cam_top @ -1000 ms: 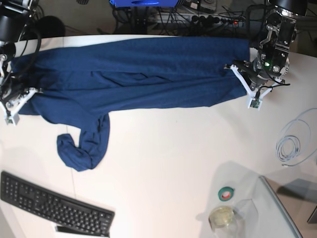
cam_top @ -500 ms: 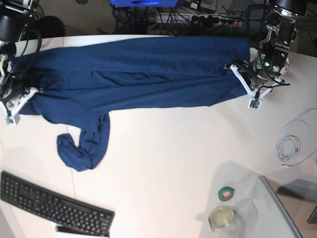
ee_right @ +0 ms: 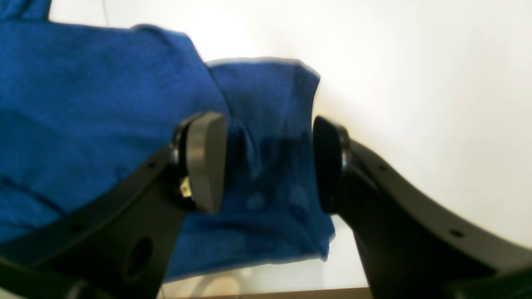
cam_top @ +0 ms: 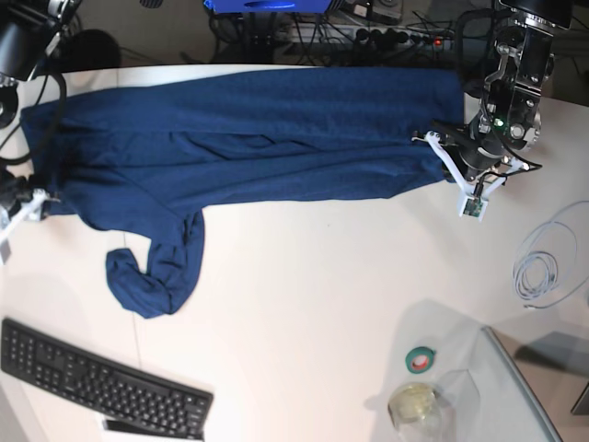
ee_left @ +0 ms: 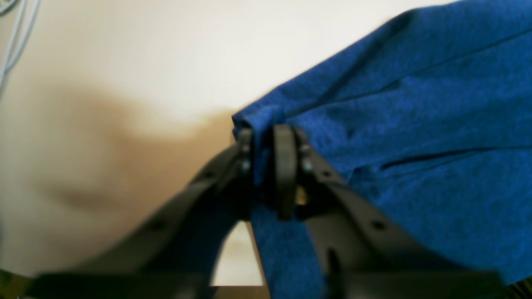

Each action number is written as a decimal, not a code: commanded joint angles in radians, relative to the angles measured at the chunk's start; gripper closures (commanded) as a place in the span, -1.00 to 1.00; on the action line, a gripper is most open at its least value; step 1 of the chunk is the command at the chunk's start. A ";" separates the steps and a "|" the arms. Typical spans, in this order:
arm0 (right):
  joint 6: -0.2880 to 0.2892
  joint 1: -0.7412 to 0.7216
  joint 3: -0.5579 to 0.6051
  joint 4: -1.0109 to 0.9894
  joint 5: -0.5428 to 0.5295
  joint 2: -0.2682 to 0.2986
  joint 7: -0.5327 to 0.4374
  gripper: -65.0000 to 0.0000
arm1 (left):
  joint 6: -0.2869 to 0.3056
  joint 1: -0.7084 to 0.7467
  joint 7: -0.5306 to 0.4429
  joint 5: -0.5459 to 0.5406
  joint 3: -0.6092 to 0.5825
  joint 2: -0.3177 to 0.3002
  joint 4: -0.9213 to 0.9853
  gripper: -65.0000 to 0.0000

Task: Layout the t-shirt on the table in an organized manner, then fold the t-shirt properly
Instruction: 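Release the shirt and grasp the hanging sleeve with the right gripper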

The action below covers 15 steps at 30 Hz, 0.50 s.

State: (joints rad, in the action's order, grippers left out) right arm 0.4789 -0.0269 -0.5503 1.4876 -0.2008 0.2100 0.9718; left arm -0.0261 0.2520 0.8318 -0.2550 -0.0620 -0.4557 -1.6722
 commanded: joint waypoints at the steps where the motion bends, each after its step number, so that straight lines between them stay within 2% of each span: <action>1: -0.001 -0.037 0.039 0.005 -0.015 0.015 -0.021 0.02 | -0.005 -0.006 -0.009 0.006 0.008 -0.015 -0.022 0.53; 4: 0.004 -0.094 0.148 -0.049 -0.015 0.036 -0.034 0.03 | -0.005 -0.006 -0.007 0.006 0.008 -0.018 -0.022 0.17; 8: 0.001 -0.189 0.270 -0.173 -0.015 0.041 -0.073 0.03 | -0.007 -0.004 -0.007 0.006 0.012 -0.019 -0.022 -0.40; 10: 0.001 -0.233 0.321 -0.239 -0.015 0.036 -0.077 0.03 | -0.007 0.011 -0.007 0.003 0.064 -0.018 -0.022 -0.62; 12: -0.001 -0.275 0.362 -0.301 -0.015 0.033 -0.089 0.03 | -0.007 0.040 -0.007 0.000 0.152 -0.012 -0.044 -0.75; 14: -0.007 -0.316 0.393 -0.362 -0.015 0.029 -0.158 0.03 | -0.007 0.063 -0.007 0.000 0.235 0.010 -0.090 -0.76; 15: -0.030 -0.336 0.404 -0.396 -0.013 0.022 -0.195 0.03 | -0.007 0.076 -0.007 0.000 0.278 0.019 -0.118 -0.76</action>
State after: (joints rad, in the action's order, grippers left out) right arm 0.4545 -0.3328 -0.1425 1.0748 -0.2111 0.2211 0.7860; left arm -0.0391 0.3359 0.8513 -0.2432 0.2195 -0.4305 -1.7641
